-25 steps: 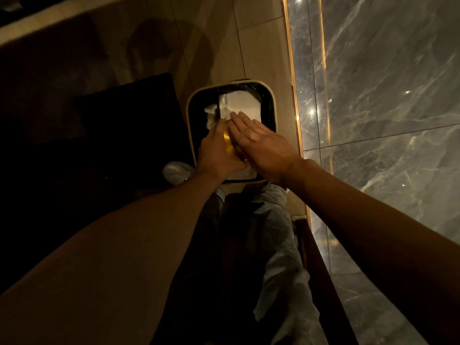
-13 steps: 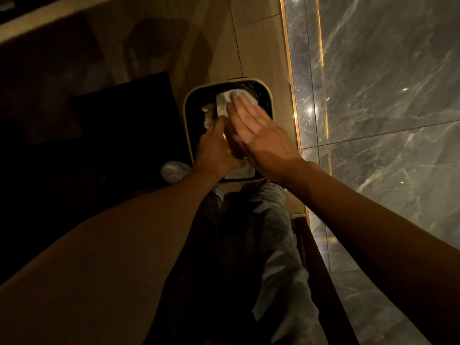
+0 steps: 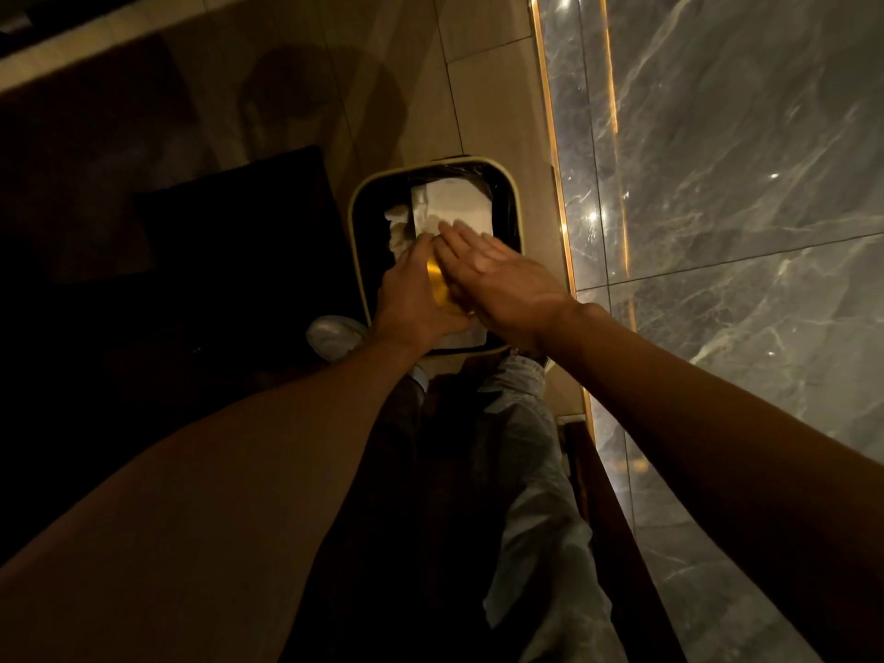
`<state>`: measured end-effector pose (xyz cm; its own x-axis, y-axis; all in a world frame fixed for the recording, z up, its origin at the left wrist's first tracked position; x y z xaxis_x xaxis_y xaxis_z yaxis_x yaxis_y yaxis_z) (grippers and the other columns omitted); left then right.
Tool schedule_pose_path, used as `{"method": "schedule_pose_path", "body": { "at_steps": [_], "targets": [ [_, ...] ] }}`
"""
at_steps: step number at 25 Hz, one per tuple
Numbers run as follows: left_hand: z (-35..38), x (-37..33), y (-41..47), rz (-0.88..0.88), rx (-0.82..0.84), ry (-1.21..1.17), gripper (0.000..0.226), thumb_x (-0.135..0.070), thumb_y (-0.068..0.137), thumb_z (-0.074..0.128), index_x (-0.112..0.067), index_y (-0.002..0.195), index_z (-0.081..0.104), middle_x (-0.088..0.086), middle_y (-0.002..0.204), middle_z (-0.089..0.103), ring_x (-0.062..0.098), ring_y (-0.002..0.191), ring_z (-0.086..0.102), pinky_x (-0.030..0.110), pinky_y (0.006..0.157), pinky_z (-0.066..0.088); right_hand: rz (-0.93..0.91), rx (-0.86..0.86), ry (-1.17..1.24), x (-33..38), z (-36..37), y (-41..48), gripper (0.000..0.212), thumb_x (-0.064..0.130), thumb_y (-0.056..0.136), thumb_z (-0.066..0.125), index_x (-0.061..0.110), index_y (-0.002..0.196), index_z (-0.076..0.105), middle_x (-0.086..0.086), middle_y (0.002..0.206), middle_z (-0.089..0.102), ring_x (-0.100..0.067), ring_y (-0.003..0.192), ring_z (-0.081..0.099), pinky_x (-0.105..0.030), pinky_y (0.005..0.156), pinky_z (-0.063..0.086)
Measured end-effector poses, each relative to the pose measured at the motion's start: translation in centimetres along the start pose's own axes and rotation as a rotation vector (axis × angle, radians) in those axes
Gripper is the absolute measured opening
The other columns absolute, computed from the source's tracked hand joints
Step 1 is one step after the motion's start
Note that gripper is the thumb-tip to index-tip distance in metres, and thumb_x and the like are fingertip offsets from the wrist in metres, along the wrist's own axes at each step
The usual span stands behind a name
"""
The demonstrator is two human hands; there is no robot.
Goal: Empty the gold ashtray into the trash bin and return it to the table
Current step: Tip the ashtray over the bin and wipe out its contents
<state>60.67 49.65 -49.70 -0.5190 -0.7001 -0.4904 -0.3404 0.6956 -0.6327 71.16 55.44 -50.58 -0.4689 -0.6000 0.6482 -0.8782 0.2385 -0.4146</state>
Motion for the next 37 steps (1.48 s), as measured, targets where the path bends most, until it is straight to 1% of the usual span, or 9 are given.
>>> {"method": "schedule_pose_path", "body": {
  "at_steps": [7,9,12,15,20,23,28,33,37],
  "targets": [
    [0.0,-0.3,0.2,0.046,-0.024,0.008,0.111,-0.035,0.051,0.093,-0.011,0.145,0.039,0.013,0.14,0.051,0.031,0.124,0.053,0.039,0.099,0.047,0.313,-0.214,0.612,-1.9,-2.6,-2.1,0.05,0.009,0.099,0.046,0.007,0.148,0.033,-0.014,0.149,0.045,-0.026,0.137,0.041,-0.007,0.099,0.021],
    [0.3,-0.3,0.4,0.04,-0.002,0.001,0.113,-0.036,0.052,0.093,-0.01,0.146,0.036,0.015,0.143,0.046,0.031,0.129,0.049,0.041,0.104,0.044,0.354,-0.193,0.706,-2.3,-2.1,-2.1,0.052,0.007,0.098,0.049,0.008,0.148,0.033,-0.012,0.147,0.047,-0.021,0.134,0.044,-0.01,0.099,0.026],
    [0.5,-0.7,0.5,-0.034,0.071,-0.01,0.114,-0.032,0.056,0.093,-0.008,0.149,0.032,0.013,0.148,0.035,0.026,0.136,0.04,0.026,0.107,0.033,0.44,-0.203,0.919,-3.2,-1.3,-2.0,0.051,0.002,0.096,0.051,0.007,0.145,0.038,-0.012,0.142,0.052,-0.013,0.126,0.048,-0.012,0.097,0.04],
    [0.4,-0.3,0.7,-0.135,0.116,-0.088,0.109,-0.034,0.057,0.092,-0.012,0.148,0.036,0.003,0.143,0.039,0.017,0.129,0.042,0.022,0.102,0.034,0.531,-0.255,1.085,-4.3,-0.9,-2.0,0.043,0.003,0.096,0.052,0.004,0.139,0.048,-0.014,0.136,0.058,-0.02,0.126,0.054,-0.032,0.109,0.043],
    [1.2,0.9,0.0,-0.33,0.124,-0.374,0.08,-0.037,0.06,0.091,-0.021,0.131,0.058,-0.005,0.127,0.059,0.012,0.116,0.056,0.031,0.1,0.049,0.574,-0.267,1.184,-4.7,-0.8,-2.4,0.036,0.013,0.098,0.053,0.003,0.132,0.055,-0.013,0.129,0.062,-0.021,0.123,0.056,-0.03,0.107,0.043],
    [1.7,1.2,-0.4,-0.447,0.127,-0.582,0.047,-0.044,0.07,0.083,-0.021,0.11,0.072,-0.002,0.114,0.07,0.016,0.109,0.066,0.035,0.098,0.053,0.548,-0.267,1.178,-4.4,-1.3,-3.1,0.026,0.014,0.098,0.053,0.007,0.121,0.062,-0.011,0.114,0.066,-0.015,0.108,0.061,-0.017,0.091,0.048],
    [0.2,-0.4,-0.8,-0.526,0.162,-0.693,0.028,-0.054,0.084,0.066,-0.03,0.098,0.068,-0.001,0.113,0.07,0.016,0.106,0.065,0.029,0.083,0.053,0.543,-0.274,1.175,-4.1,-1.7,-4.7,0.021,0.01,0.097,0.054,0.002,0.114,0.063,-0.005,0.094,0.067,0.005,0.08,0.066,-0.007,0.072,0.048],
    [-1.0,-2.9,-1.7,-0.639,0.16,-0.681,0.027,-0.057,0.092,0.051,-0.035,0.106,0.052,0.001,0.122,0.057,0.022,0.107,0.058,0.028,0.066,0.049,0.63,-0.349,1.143,-3.8,-3.0,-5.7,0.018,0.018,0.096,0.057,0.006,0.108,0.062,-0.008,0.096,0.065,-0.013,0.088,0.063,-0.024,0.078,0.052],
    [-2.6,-5.6,-1.9,-0.459,0.141,-0.673,0.018,-0.042,0.098,0.048,-0.04,0.115,0.052,-0.001,0.133,0.047,0.025,0.118,0.052,0.033,0.075,0.054,0.619,-0.423,1.153,-3.3,-5.5,-6.9,0.014,0.022,0.093,0.061,0.016,0.106,0.06,-0.018,0.106,0.067,-0.023,0.092,0.066,-0.033,0.074,0.054]
  ]
}}
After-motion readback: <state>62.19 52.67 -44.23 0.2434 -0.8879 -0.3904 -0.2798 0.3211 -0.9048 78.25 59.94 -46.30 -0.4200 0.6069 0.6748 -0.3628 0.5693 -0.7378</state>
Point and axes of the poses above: each hand's wrist, its own y-axis towards the middle knuckle, its own z-axis out of the palm, x = y × z, the point moved 6 cm from there along y, towards the middle knuckle
